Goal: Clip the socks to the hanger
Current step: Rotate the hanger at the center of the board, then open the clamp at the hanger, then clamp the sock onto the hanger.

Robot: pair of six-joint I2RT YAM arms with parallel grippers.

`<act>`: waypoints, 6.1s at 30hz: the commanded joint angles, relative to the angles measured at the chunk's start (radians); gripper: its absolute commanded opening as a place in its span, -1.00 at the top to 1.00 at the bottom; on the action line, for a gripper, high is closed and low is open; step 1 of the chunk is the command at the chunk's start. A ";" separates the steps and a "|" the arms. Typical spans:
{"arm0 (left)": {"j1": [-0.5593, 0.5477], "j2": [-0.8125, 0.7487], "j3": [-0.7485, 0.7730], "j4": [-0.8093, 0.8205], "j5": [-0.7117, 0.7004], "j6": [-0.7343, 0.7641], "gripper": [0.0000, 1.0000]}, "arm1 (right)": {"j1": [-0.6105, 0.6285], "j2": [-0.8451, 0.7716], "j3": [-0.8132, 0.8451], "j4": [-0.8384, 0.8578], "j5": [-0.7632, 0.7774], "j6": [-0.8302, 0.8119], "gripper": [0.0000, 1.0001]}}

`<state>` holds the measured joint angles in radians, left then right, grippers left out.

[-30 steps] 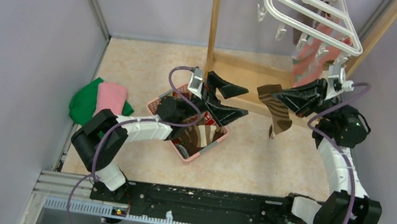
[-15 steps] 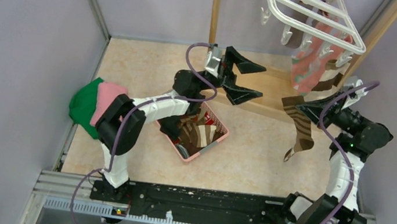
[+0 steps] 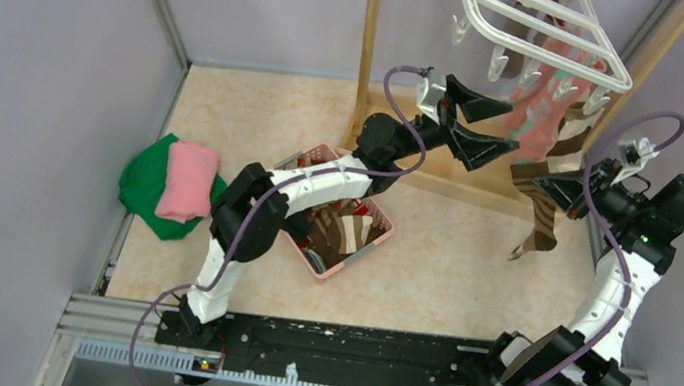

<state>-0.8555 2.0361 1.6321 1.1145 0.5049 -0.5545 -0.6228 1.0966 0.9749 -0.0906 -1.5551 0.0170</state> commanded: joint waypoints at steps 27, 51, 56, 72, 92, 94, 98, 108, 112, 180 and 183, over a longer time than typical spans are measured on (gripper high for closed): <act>-0.027 0.489 0.761 -0.013 -0.160 0.024 -0.97 | -0.008 -0.006 -0.001 -0.155 -0.094 -0.146 1.00; -0.037 0.513 0.857 -0.105 -0.280 0.131 -0.93 | -0.008 -0.025 0.017 -0.229 -0.098 -0.202 1.00; -0.040 0.522 0.870 -0.116 -0.282 0.144 -0.93 | -0.008 -0.027 0.027 -0.260 -0.101 -0.225 1.00; -0.048 0.545 0.909 -0.116 -0.282 0.156 -0.79 | -0.007 -0.032 0.037 -0.306 -0.101 -0.261 1.00; -0.050 0.525 0.928 -0.111 -0.273 0.159 -0.74 | -0.006 -0.038 0.039 -0.311 -0.101 -0.264 1.00; -0.050 0.522 0.928 -0.111 -0.273 0.159 -0.73 | -0.006 -0.039 0.039 -0.311 -0.100 -0.264 1.00; -0.050 0.516 0.928 -0.107 -0.271 0.157 -0.71 | -0.007 -0.041 0.038 -0.312 -0.101 -0.264 1.00; -0.050 0.503 0.923 -0.094 -0.275 0.147 -0.72 | -0.006 -0.043 0.038 -0.311 -0.100 -0.263 1.00; -0.048 0.489 0.900 -0.068 -0.282 0.138 -0.75 | -0.007 -0.044 0.037 -0.311 -0.100 -0.262 1.00; -0.036 0.423 0.835 -0.053 -0.294 0.025 0.87 | 0.099 0.340 0.635 -1.409 -0.086 -1.131 1.00; -0.036 0.422 0.832 -0.053 -0.303 0.021 0.88 | 0.082 0.318 0.683 -1.401 -0.012 -1.109 1.00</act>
<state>-0.8951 2.5469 2.4729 1.0241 0.2211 -0.5137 -0.5266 1.4742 1.5631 -1.4624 -1.5475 -1.0561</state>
